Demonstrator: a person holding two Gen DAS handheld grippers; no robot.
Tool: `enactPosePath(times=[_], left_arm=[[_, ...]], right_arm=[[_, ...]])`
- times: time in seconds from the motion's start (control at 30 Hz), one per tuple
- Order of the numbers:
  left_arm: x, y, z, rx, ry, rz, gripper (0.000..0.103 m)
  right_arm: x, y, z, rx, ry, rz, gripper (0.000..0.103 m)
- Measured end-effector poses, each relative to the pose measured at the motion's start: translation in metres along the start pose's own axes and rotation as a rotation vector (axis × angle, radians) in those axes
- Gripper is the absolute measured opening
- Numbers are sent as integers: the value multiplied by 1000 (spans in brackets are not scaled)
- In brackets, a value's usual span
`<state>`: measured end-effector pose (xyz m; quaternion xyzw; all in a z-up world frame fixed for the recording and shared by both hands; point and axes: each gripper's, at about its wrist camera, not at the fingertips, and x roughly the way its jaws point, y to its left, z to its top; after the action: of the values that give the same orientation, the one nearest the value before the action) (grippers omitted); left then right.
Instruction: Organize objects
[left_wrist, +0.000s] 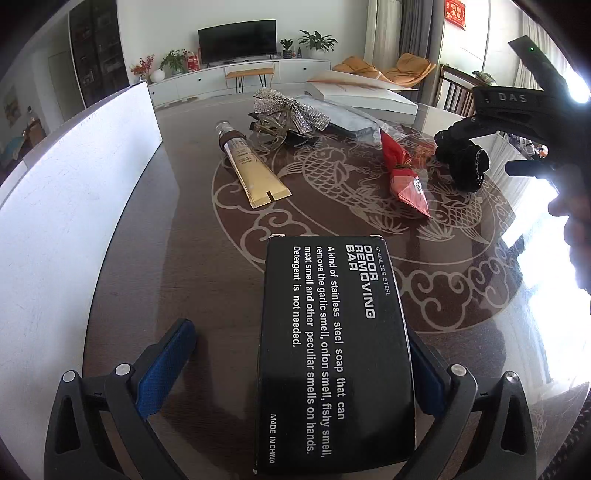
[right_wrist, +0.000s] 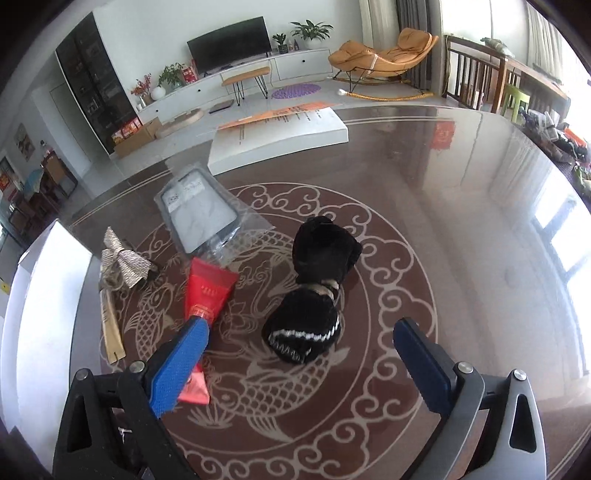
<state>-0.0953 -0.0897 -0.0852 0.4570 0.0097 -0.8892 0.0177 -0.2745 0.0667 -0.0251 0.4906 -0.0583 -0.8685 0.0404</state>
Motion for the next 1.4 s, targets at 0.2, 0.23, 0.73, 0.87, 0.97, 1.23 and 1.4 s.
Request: enactPosePath(times=[0.2, 0.23, 0.73, 0.87, 0.97, 1.23, 1.4], left_arm=[[0, -1, 0, 1, 0, 1, 103], [0, -1, 0, 1, 0, 1, 103], [1, -1, 1, 1, 0, 1, 103], [1, -1, 1, 1, 0, 1, 103], [1, -1, 1, 1, 0, 1, 103], [1, -1, 1, 0, 0, 1, 103], [1, -1, 1, 0, 0, 1, 103]], right_arm=[[40, 8, 0, -172, 56, -99, 33], [37, 9, -8, -198, 49, -103, 33], [-28, 21, -146, -221, -90, -97, 98], [-18, 16, -135, -174, -49, -64, 103], [-21, 14, -138, -175, -57, -65, 103], [-24, 11, -140, -147, -67, -85, 103], [-26, 9, -143, -117, -72, -106, 103]])
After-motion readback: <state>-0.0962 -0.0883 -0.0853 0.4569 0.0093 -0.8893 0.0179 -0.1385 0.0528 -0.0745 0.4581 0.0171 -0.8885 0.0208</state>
